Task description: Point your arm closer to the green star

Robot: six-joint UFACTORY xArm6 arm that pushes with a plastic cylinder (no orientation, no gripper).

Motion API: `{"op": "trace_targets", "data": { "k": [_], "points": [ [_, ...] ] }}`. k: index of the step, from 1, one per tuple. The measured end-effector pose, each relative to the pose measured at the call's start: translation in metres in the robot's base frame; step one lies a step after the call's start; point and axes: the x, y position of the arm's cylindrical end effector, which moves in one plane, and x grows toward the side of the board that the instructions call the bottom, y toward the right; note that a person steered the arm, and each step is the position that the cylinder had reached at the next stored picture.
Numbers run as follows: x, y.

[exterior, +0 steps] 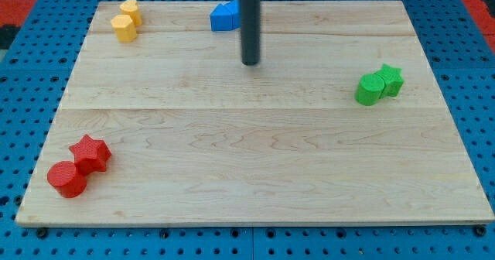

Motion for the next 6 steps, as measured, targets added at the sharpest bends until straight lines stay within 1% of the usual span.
{"op": "trace_targets", "data": {
  "k": [1, 2, 3, 4, 5, 6],
  "points": [
    [0.058, 0.056],
    [0.067, 0.065],
    [0.079, 0.104],
    [0.083, 0.193],
    [0.077, 0.224],
    [0.066, 0.229]
  ]
}}
